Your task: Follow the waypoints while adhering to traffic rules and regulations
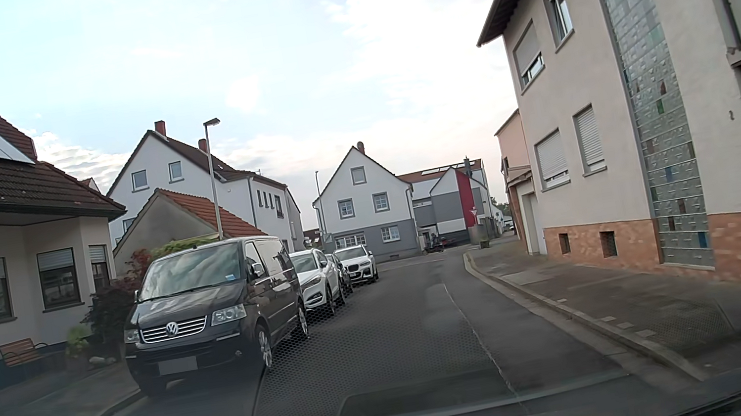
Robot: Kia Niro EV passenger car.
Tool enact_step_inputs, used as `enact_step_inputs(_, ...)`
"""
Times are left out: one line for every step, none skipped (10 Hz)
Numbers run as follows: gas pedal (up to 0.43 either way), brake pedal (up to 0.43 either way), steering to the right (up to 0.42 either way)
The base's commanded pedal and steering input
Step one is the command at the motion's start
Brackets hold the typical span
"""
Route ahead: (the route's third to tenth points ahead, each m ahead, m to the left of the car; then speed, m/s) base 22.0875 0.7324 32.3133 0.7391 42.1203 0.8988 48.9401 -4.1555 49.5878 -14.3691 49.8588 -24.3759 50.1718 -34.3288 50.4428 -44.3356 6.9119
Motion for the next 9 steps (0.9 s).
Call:
enact_step_inputs(0.02,0.0,0.003)
enact_step_inputs(0.02,0.0,0.003)
enact_step_inputs(0.02,0.0,0.003)
enact_step_inputs(0.02,0.0,0.003)
enact_step_inputs(0.02,0.0,0.003)
enact_step_inputs(0.028,0.0,0.003)
enact_step_inputs(0.028,0.0,0.003)
enact_step_inputs(0.028,0.0,0.003)
enact_step_inputs(0.028,0.0,0.005)
